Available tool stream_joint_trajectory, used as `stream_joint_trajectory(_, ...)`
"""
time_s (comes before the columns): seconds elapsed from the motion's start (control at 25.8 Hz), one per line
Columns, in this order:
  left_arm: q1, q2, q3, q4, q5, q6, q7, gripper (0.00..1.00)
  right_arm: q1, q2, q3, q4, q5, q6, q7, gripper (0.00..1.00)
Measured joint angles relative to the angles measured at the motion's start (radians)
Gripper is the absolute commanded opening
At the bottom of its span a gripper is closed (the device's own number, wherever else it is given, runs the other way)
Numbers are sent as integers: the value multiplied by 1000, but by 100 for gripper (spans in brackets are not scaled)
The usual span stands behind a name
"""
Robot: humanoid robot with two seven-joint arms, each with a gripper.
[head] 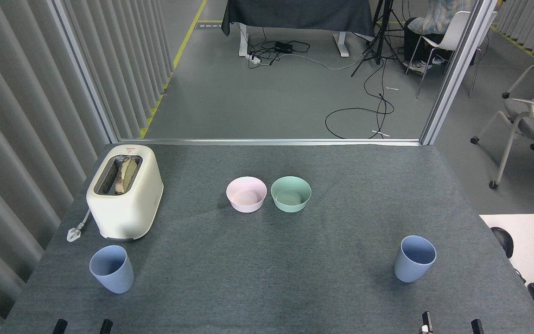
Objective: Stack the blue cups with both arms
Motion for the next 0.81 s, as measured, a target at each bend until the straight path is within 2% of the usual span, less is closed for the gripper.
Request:
stream_joint_trajectory(0.47, -46, -11, -5, 48, -7, 0, 0, 100, 37, 17, 18, 6, 2, -4, -2, 100)
stream_joint_trajectory(0.58, -106, -13, -24, 77, -19, 0, -3, 100, 40, 17, 20, 8, 2, -3, -1, 100)
stream_joint_trajectory(0.81, -273, -15, -92, 256, -100, 14, -12, 100, 38, 14, 13, 13, 1, 3, 0, 100)
